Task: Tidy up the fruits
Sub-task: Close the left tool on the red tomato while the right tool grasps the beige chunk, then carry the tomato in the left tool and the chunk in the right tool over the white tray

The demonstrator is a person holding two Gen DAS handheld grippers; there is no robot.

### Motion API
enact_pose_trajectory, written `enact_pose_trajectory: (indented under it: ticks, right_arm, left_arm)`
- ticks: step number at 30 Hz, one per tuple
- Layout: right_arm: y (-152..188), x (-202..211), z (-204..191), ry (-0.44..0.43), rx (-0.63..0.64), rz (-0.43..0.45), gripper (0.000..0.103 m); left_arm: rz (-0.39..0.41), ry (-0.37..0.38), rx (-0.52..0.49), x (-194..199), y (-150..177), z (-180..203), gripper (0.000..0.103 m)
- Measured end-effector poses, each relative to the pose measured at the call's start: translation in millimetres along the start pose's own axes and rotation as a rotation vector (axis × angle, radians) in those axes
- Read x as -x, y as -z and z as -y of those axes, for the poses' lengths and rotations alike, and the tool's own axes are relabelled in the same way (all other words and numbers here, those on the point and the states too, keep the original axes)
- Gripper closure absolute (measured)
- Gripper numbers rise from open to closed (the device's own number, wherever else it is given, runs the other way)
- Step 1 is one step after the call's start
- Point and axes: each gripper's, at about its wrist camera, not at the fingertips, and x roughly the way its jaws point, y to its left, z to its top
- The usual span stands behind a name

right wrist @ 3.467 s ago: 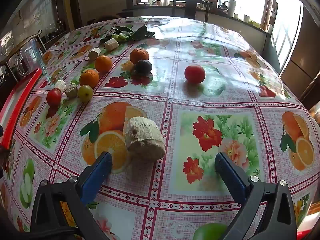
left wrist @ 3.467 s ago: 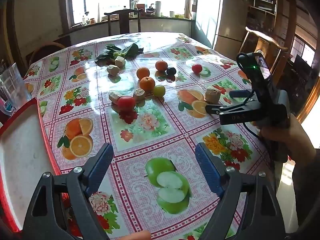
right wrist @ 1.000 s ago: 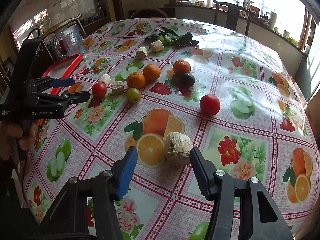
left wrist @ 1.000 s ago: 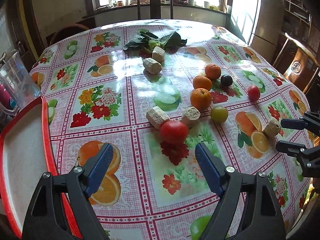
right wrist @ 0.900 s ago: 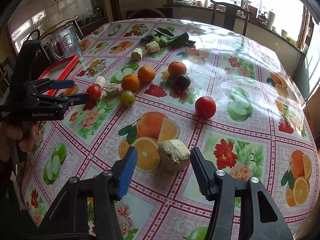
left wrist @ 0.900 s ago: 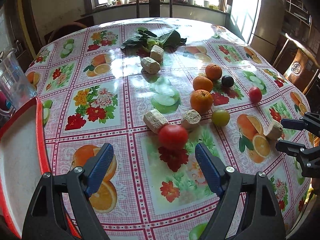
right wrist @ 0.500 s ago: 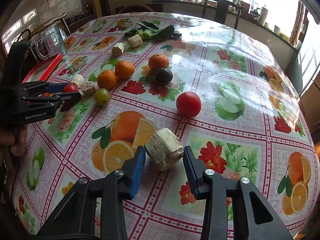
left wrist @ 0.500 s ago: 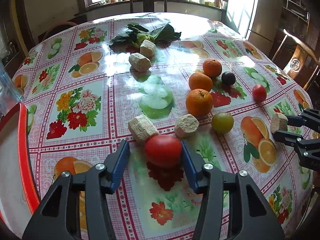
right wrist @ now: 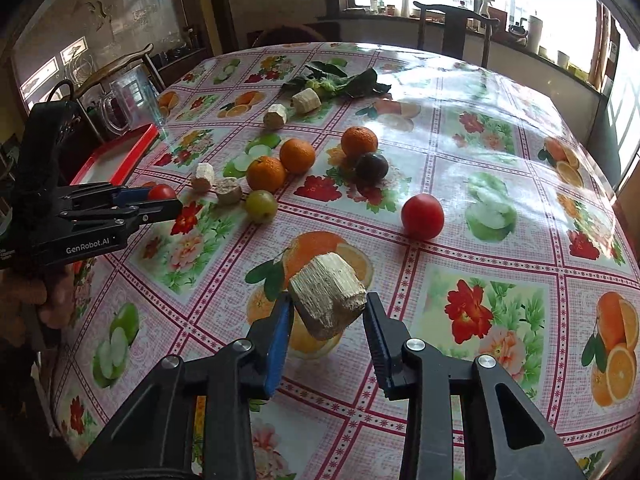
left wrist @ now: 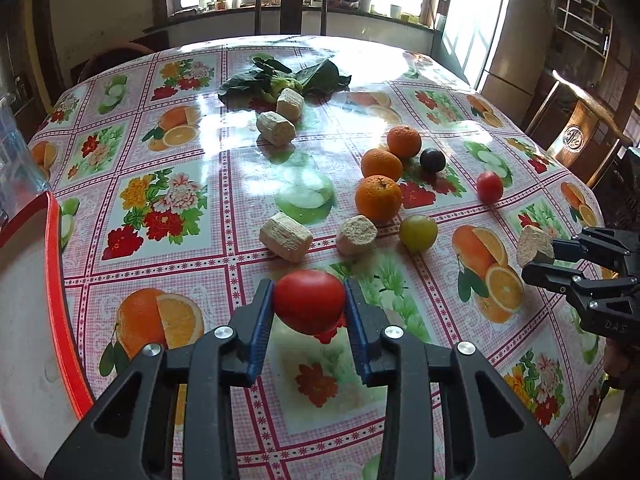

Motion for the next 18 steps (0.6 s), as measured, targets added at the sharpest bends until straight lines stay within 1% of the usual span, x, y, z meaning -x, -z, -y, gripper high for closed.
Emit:
enact_pose_trajectory:
  ticks: [5,18]
  right_arm:
    - [-0.7,6.0,-28.8,-0.045,0.037,0.01,0.067]
    - [-7.7,10.5,-96.0,-0.14,0.118,0.018,0.067]
  left_arm:
    - [0.023,0.002,0.014,23.1,10.7,-8.8,0.071]
    - [0.077,-0.014,0.087,78.9,44.7,-48.6,0.071]
